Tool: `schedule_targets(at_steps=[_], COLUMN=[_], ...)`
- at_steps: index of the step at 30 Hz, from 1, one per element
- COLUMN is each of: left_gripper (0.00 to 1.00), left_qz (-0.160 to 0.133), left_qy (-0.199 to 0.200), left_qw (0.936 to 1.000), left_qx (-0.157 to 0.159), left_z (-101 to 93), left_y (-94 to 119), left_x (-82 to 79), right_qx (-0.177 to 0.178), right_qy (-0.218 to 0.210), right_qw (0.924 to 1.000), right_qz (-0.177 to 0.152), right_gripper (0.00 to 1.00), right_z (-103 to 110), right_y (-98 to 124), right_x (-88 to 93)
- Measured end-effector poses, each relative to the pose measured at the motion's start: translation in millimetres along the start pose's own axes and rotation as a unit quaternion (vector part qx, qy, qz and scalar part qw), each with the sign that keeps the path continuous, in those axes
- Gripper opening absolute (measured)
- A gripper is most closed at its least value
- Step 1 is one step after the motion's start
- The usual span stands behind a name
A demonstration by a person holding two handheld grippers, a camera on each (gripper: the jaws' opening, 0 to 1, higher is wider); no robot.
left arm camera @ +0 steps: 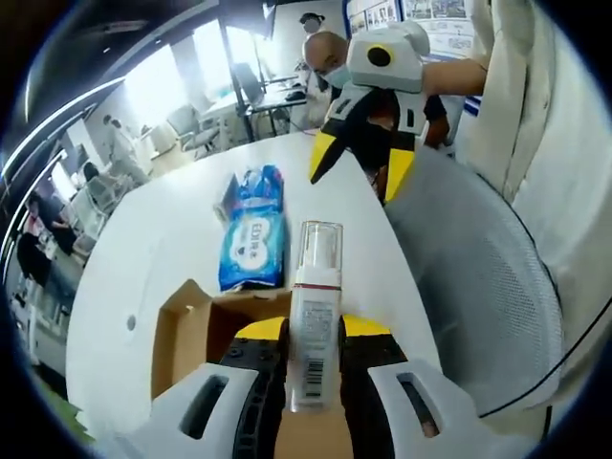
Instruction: Operate the shoe box by opening the lid, removing the specified soft item, and placing it in the target area until the item is outside and the box remains undamaged.
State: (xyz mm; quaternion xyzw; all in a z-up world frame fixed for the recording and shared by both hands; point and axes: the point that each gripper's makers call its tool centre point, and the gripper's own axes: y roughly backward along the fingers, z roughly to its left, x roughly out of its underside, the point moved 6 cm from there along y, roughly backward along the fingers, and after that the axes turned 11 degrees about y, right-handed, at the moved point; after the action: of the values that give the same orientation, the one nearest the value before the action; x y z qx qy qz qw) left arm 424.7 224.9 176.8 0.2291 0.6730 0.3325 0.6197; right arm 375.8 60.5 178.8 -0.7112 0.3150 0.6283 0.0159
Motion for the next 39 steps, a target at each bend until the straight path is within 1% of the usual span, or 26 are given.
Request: schedule_targets(at_steps=[10, 14, 18, 23, 26, 28, 33, 39], left_gripper=[0.18, 0.18, 0.18, 0.18, 0.18, 0.18, 0.18, 0.18], left_qz=[-0.016, -0.017, -0.012, -0.010, -0.010, -0.012, -0.018, -0.015], left_qy=[-0.013, -0.019, -0.024, -0.031, -0.033, -0.034, -0.040, -0.049], left_qw=[0.9995, 0.9991, 0.9985, 0.9973, 0.9970, 0.9964, 0.9952, 0.9935], left_qx=[0.023, 0.035, 0.047, 0.066, 0.070, 0.076, 0.088, 0.102], left_z=[-7.7, -11.2, -15.7, -21.7, -22.9, -24.6, -26.9, -27.4], left_y=[-7.6, -11.1, -15.0, -20.2, -22.4, -23.9, -26.6, -29.7], left_x=[-16.8, -20.1, -21.8, -25.4, -26.7, -27.8, -32.4, -31.6], right_qx=[-0.018, -0.021, -0.015, -0.016, -0.018, -0.020, -0.029, -0.039], right_qy=[0.009, 0.010, 0.012, 0.019, 0.021, 0.025, 0.034, 0.056], right_qw=[0.9998, 0.9997, 0.9998, 0.9996, 0.9995, 0.9994, 0.9989, 0.9977], right_qz=[-0.009, -0.008, -0.010, -0.013, -0.014, -0.014, -0.011, -0.005], right_gripper=[0.28, 0.27, 0.27, 0.25, 0.23, 0.21, 0.19, 0.18], right_z=[6.2, 7.7, 5.4, 5.1, 5.6, 6.2, 9.4, 12.8], right_y=[-5.3, -6.9, -6.4, -5.8, -6.0, -6.1, -6.9, -5.0], right_x=[-7.0, -6.5, -7.0, -8.4, -8.5, -8.5, -8.4, -7.8])
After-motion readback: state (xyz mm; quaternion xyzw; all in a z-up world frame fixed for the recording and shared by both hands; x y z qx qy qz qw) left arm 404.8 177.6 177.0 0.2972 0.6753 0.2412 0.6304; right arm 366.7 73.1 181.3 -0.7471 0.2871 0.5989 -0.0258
